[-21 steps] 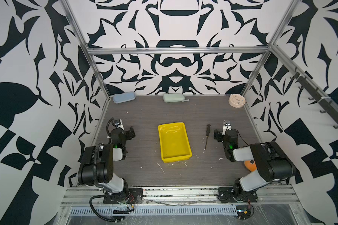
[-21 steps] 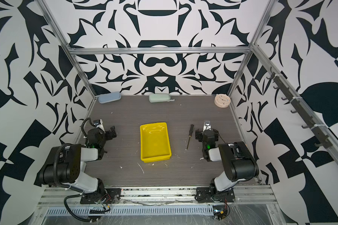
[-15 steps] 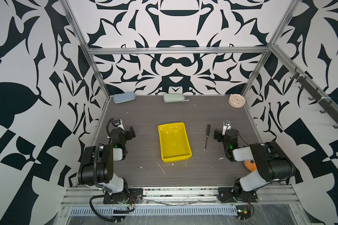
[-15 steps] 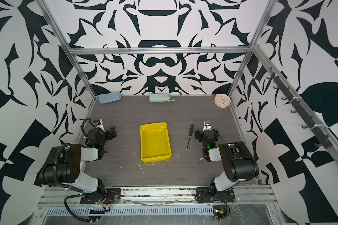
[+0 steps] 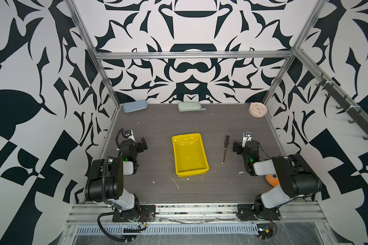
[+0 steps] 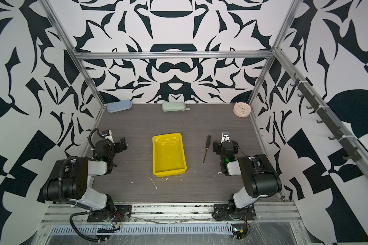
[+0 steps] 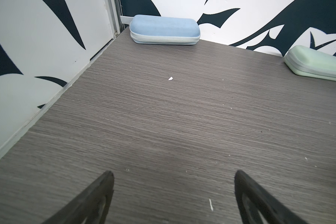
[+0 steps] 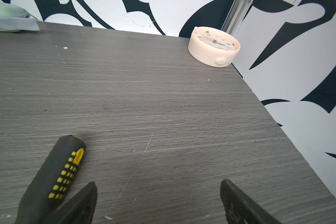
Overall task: Put the screwdriver in the bin
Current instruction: Pick up the screwdriver from the middle-right of the table.
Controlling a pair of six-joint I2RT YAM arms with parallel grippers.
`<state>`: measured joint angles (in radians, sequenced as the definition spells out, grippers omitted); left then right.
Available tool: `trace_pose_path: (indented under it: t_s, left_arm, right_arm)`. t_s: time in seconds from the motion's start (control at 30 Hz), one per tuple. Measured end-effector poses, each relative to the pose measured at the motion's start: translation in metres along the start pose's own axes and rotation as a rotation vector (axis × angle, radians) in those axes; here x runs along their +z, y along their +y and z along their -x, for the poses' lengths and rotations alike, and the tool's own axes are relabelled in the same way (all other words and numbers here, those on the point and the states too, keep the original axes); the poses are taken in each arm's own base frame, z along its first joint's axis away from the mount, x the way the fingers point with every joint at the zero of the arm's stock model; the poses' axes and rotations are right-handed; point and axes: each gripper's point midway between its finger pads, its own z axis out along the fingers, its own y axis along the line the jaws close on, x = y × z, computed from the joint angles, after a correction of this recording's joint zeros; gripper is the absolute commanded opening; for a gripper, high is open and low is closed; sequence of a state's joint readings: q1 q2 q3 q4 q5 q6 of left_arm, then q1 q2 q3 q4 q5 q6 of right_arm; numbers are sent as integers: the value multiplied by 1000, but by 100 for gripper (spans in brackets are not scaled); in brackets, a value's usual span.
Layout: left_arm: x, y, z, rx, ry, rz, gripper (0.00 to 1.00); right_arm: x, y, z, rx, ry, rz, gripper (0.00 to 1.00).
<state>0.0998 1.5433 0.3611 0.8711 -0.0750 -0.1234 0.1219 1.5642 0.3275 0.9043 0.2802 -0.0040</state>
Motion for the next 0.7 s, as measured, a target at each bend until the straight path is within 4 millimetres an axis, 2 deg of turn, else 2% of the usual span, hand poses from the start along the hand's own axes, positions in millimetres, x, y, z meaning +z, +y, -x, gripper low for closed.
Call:
trace_pose_path:
  t_s: [0.53,0.63,0.7]
  left_arm:
    - [0,-2,0,2,2,-12,99]
    - [-2,-10,1,20,-10,-49,99]
    - [-8,-16,2,35,-24,-81,99]
  right_arm:
    - [-1,2,2,3,-16,9,100]
    - [-13,1,2,6,-38,13,100]
    - [-24,-2,10,11,-60,7,100]
